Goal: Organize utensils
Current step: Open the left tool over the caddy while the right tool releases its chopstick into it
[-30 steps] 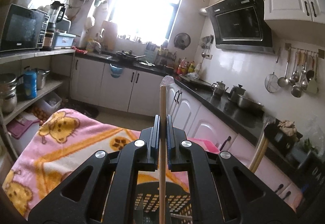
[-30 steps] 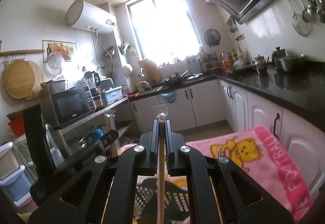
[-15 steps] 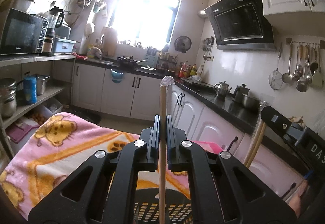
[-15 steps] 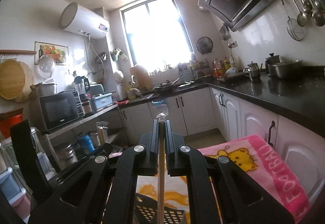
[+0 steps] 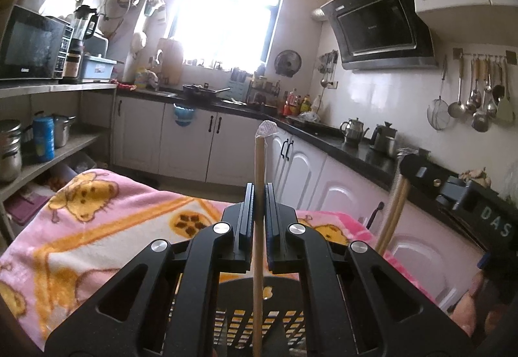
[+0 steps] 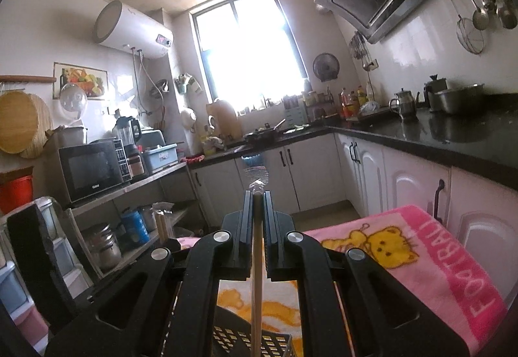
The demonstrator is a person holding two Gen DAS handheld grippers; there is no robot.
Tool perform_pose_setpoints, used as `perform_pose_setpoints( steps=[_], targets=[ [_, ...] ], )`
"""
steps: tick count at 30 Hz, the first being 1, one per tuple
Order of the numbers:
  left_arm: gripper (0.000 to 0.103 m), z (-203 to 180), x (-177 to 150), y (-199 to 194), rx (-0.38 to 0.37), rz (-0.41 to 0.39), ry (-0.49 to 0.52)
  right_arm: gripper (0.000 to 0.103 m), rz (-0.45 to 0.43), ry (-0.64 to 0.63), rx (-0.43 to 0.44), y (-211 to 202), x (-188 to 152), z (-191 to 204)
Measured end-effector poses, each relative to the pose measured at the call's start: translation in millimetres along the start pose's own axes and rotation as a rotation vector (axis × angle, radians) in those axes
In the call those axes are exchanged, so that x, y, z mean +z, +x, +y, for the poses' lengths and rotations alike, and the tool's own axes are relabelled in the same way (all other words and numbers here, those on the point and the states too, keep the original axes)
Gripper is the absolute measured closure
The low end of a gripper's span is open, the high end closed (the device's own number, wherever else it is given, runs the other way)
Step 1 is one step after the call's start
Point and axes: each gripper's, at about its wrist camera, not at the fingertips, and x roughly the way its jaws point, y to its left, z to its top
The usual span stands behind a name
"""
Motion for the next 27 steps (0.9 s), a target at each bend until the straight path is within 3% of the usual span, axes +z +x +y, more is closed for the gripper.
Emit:
perform_pose_setpoints(
  steps=[7,12,18,22,27],
  targets=[
    [0.101,2.3,-7.7,0.2,-0.021,0.062,-0.003,0.097,0.032,0.021,0.006,3.9,-11.5,-6.4],
    [0.087,4.2,-12.7,-2.1,-0.031,0.106,0.017,0.097,0.058,0.035,0.011,4.4,-21.4,-7.7],
    [0.087,11.3,-17.4,-3.2,-0.037,0.176,0.000,0.097,0.089,0.053,0.013,0.9,-30.8,-10.2],
    [0.078,17.5,-15.6,-10.0,-0.045,0.211,-0.024,0.097,0.107,0.045,0.024,-5.0,-35.2,-7.5],
    [0.075,20.4,-15.2,-19.1,-0.050,0.242,-0.024,0.096,0.135,0.054,0.022,-11.0,-40.0,-8.7]
  ],
)
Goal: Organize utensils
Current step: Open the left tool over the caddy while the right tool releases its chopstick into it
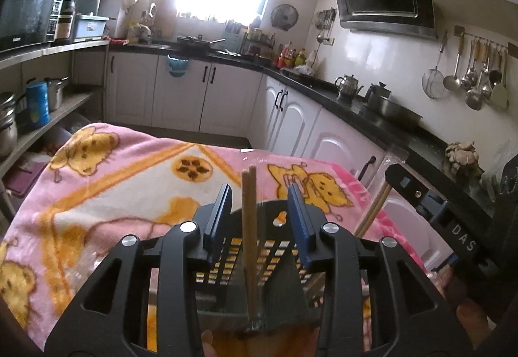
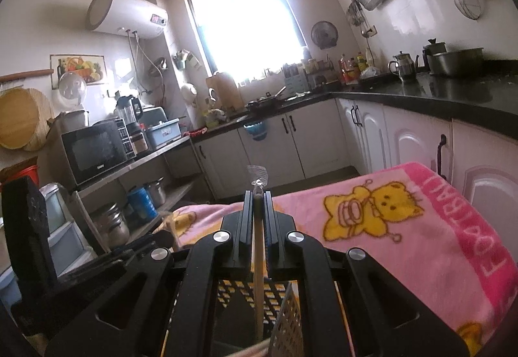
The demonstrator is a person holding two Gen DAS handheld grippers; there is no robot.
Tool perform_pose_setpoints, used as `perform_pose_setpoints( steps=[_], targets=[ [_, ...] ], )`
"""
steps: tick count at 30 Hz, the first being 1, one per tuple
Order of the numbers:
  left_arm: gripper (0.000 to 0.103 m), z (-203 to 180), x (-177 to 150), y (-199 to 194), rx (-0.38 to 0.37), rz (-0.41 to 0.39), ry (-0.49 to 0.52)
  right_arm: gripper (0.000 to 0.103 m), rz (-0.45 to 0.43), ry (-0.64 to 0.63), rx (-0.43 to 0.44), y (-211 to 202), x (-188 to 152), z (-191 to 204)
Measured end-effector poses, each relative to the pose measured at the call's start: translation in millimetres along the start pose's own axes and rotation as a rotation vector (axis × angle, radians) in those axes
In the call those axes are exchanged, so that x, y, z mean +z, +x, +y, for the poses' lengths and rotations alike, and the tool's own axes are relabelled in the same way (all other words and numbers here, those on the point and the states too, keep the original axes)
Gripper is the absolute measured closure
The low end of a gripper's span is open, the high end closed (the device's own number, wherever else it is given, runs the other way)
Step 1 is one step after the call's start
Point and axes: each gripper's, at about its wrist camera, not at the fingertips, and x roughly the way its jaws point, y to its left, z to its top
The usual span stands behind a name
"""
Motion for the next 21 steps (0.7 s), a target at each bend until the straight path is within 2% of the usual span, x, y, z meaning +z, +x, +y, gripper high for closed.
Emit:
perform_pose_setpoints(
  steps=[2,7,12,14,21],
  targets=[
    [0.067,-0.5,-0.5,-2.4,-0.005,0.017,0.001,0.095,0.016,0.013,-0.002,-2.8,-2.2,-1.6],
    [0.062,1.0,-3.2,-14.5,-0.030,0.065,-0.017,0.094,0.041,0.022,-0.010,-10.0,-3.3,-4.1],
    [0.056,0.7,-7.9,-22.7,-0.045,0.101,-0.021,0.088,0.055,0.020,-0.020,-16.3,-4.1,-4.0],
    [0.055,-0.7,-10.6,-27.0,-0.056,0.110,-0.023,0.082,0.062,0.023,-0.019,-18.5,-4.2,-3.2],
    [0.050,-4.4,-19.3,-36.7,-0.063,0.130,-0.017,0.075,0.082,0.013,-0.020,-25.6,-4.1,0.0]
  ],
)
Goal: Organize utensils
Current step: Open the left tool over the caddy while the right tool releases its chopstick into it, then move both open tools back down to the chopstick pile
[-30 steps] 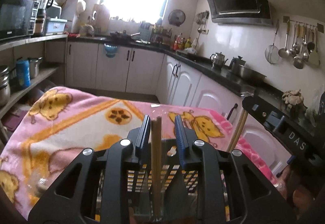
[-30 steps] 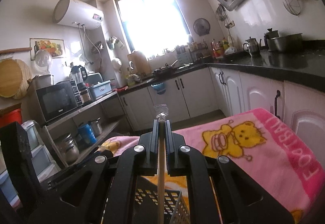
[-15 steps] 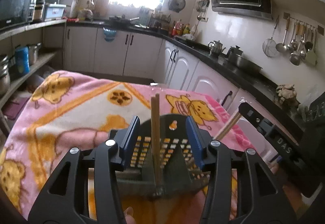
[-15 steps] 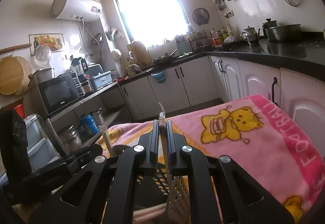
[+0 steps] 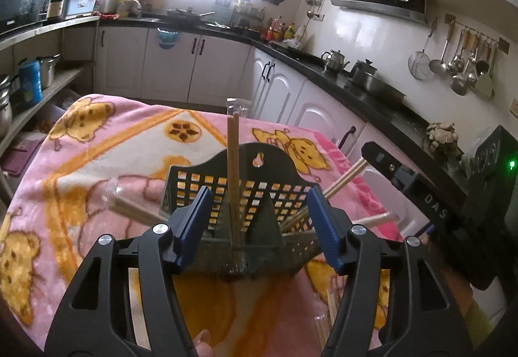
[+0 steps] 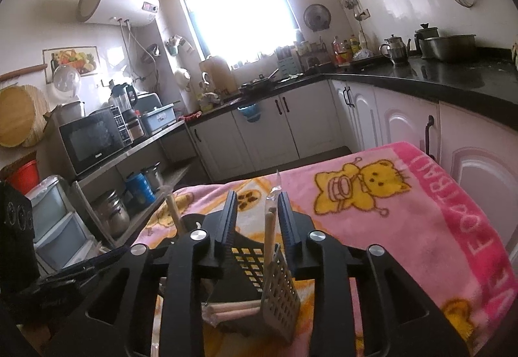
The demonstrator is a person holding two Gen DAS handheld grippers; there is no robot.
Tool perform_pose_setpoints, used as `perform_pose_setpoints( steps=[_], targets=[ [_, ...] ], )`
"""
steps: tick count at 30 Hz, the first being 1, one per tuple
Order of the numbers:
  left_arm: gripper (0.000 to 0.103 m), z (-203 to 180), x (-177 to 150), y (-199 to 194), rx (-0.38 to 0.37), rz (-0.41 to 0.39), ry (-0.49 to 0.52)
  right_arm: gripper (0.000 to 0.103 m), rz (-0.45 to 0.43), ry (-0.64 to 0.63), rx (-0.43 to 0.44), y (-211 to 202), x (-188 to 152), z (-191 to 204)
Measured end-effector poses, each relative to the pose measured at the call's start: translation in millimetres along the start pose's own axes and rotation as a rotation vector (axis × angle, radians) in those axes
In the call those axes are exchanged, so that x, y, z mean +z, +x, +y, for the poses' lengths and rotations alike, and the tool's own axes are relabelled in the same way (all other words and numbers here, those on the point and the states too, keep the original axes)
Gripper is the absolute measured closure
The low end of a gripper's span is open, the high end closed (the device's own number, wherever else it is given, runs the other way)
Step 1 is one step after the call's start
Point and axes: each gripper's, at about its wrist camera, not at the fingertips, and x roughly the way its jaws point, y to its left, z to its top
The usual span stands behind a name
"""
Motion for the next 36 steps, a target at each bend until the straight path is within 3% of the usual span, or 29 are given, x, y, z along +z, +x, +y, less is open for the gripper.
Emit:
perform_pose_setpoints(
  steps=[9,20,36],
  targets=[
    [0.040,2.6,-16.9,-8.9,0.007,0.033,-0.020,0.067,0.011,-0.017,-0.021,-15.2,0.8,0.4],
    [0.017,1.9,-39.6,-18.8,0.016,0.088,-0.012,0.055,0.050,-0.014,-0.048,-44.5,-12.6,-5.4],
    [0.016,12.2,-61.5,-39.2,0.025,0.102,-0.028,0.053,0.202,-0.057,-0.049,-71.9,-69.2,7.8]
  ],
)
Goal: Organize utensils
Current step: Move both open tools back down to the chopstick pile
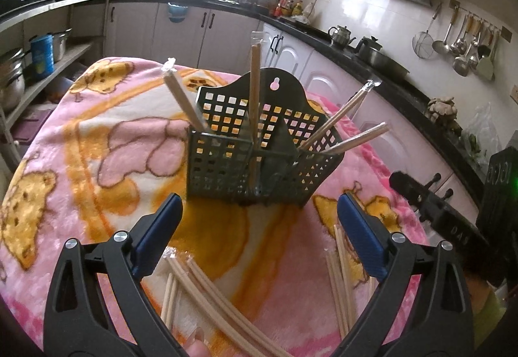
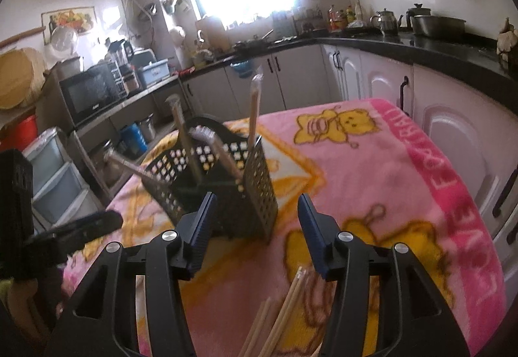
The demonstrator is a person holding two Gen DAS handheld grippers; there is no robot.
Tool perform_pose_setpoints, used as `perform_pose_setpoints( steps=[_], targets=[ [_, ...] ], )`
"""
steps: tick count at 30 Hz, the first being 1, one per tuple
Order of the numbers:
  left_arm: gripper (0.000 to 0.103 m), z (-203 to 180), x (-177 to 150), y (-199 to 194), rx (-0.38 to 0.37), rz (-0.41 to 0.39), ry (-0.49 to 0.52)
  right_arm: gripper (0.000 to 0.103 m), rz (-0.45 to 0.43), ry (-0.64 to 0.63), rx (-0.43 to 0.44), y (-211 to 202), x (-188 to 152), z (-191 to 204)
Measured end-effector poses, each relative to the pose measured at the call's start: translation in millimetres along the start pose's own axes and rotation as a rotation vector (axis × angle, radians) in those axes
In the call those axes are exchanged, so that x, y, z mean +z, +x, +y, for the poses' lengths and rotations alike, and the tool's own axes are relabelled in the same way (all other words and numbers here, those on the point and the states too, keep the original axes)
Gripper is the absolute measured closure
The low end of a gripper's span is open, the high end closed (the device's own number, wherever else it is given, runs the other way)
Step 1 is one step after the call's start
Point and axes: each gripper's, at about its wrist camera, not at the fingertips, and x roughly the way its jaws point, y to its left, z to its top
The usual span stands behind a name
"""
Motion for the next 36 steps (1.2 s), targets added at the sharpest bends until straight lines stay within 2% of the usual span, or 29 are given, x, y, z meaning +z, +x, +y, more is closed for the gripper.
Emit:
perform_pose_setpoints(
  steps=[18,25,36],
  targets=[
    [0.016,32.3,-32.6,-27.1,0.055,-0.017,-0.047,0.053,0.122,-0.071,0.062,-2.8,-43.5,39.1],
    [0.016,53.9,-52.5,-34.8,0.088,0.001,-0.079,0.053,0.155,-0.088,0.076,0.4,-55.2,50.2],
    [0.016,75.4,-81.5,-37.1,0.099,0.045,-0.111,0.053,0.190,-0.119,0.084,2.3,-66.5,60.6]
  ],
)
